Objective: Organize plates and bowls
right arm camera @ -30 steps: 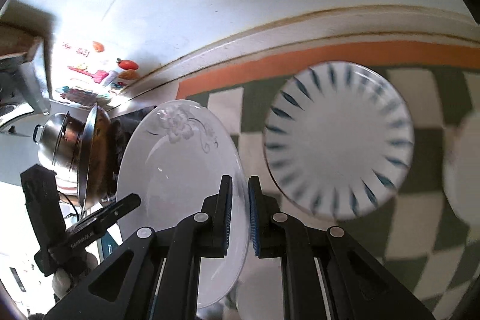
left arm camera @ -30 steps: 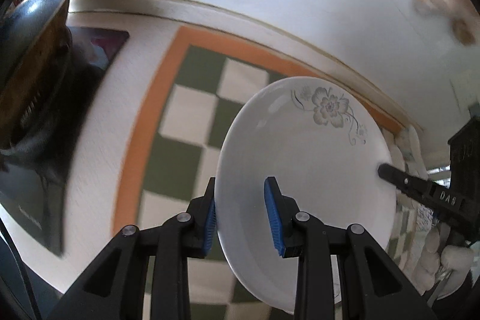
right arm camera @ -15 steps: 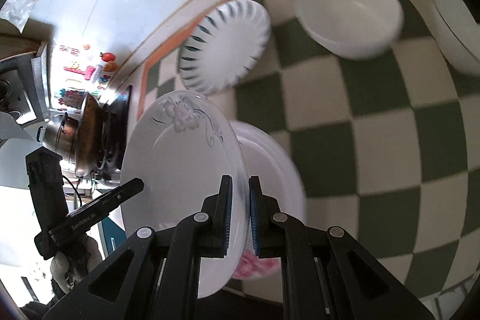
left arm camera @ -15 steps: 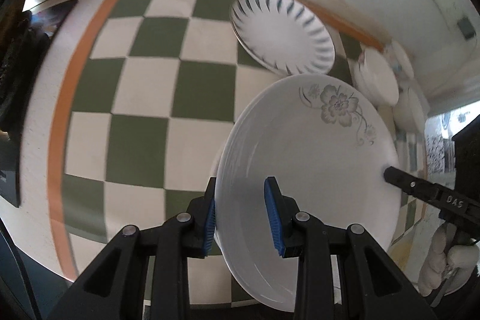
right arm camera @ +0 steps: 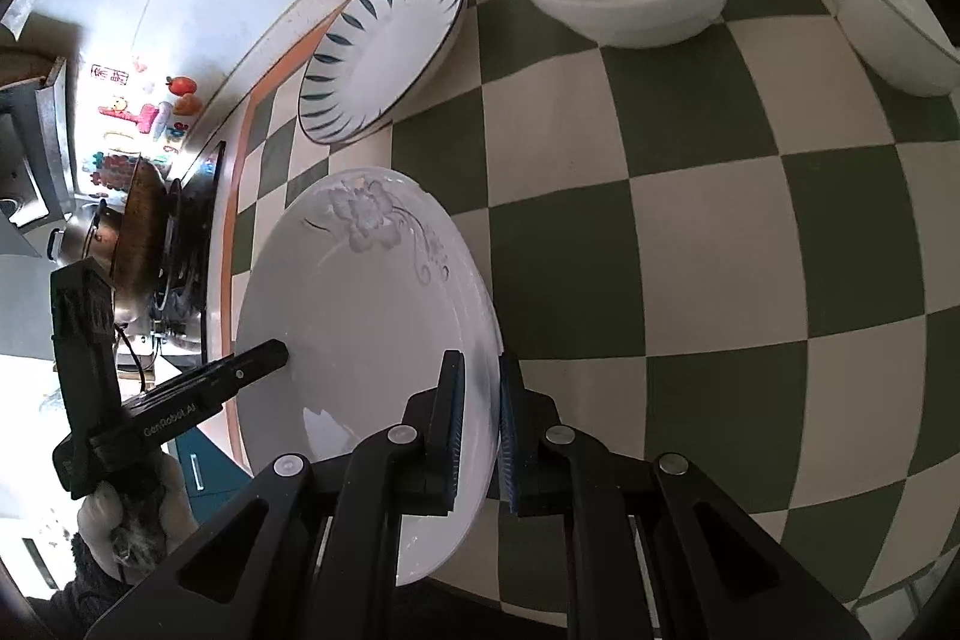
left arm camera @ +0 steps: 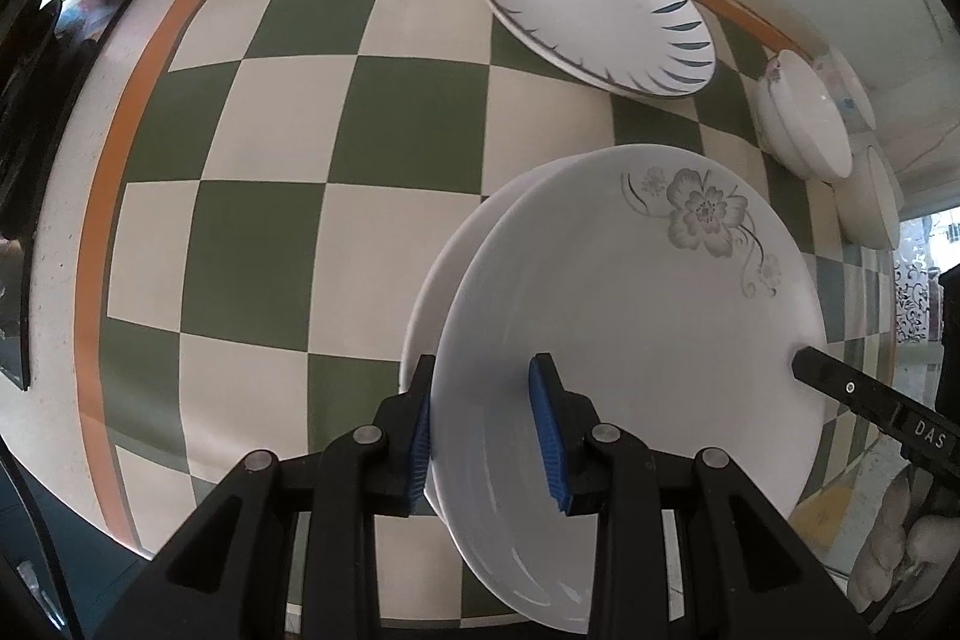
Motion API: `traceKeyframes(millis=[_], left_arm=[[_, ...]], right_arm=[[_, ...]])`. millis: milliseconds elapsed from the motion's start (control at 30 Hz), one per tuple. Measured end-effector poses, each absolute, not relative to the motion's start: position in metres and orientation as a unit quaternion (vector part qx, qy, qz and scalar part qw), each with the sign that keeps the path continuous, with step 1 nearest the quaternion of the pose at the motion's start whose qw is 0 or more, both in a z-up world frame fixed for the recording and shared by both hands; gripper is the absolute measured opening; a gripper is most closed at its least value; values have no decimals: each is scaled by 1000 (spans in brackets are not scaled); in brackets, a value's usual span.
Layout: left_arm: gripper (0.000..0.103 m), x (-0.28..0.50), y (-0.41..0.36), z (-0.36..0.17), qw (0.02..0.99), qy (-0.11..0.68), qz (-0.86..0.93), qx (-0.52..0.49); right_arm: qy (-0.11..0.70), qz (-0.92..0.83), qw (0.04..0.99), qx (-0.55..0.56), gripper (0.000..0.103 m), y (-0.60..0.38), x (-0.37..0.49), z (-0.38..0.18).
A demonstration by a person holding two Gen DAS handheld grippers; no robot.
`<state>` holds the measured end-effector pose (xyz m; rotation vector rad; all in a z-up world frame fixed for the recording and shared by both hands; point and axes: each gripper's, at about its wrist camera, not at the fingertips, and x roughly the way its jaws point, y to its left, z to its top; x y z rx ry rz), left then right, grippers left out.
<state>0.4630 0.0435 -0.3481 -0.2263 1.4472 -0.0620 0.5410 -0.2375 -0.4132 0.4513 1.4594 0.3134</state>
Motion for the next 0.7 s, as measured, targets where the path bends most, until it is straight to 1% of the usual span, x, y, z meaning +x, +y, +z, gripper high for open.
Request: traceKeyframes(millis=[433,567,700], left_arm=[[28,459,44,-355,729,676,-18,-102],[28,464,47,-347,728,678,-11,-99],[28,467,44,-336,734,673,-11,-91]], right_arm=[[669,137,705,189,13,-237,539,-419],[668,142,700,209,12,-241,540,-419],[676,144,693,204,12,-238,540,-423]])
